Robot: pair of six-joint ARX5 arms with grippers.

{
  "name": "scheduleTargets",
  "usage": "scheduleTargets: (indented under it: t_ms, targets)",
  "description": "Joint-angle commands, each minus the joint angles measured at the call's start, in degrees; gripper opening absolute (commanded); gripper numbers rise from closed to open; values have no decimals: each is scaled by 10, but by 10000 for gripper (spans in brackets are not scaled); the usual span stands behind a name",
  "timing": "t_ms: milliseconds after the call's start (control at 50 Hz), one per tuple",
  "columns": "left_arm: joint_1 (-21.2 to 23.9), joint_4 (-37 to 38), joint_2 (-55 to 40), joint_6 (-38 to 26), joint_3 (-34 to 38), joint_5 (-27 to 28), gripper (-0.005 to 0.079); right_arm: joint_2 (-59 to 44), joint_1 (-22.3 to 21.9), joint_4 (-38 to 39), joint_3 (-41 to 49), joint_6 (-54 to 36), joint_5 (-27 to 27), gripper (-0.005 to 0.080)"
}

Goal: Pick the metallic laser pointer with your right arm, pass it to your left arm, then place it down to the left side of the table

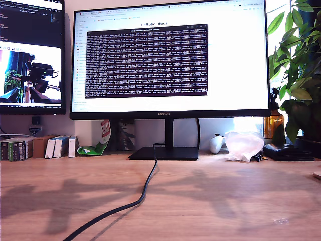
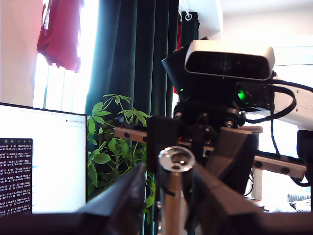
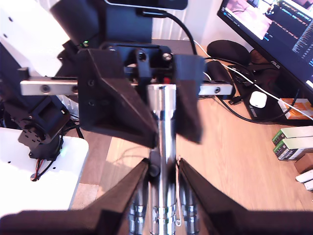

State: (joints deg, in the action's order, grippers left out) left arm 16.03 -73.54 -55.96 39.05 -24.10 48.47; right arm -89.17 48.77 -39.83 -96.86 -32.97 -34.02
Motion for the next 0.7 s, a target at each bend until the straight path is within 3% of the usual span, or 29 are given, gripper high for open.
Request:
scheduleTargets:
  t_ms: [0, 100, 280, 460, 680]
  targets:
    - [1, 3, 0, -1, -5, -1, 82, -5, 5, 6, -8, 2, -5, -13]
    - [1, 2, 0, -7, -5, -2, -25, -5, 5, 10, -8, 2, -5, -12]
    - [1, 2, 0, -24, -5, 7, -22, -5, 5, 7, -8, 12, -5, 59]
    - [0, 2, 0, -37, -7, 28, -22, -5, 5, -14, -8, 17, 2, 271]
    - [-6, 26, 0, -73, -8, 47, -22, -5, -11, -49, -8, 17, 16, 277]
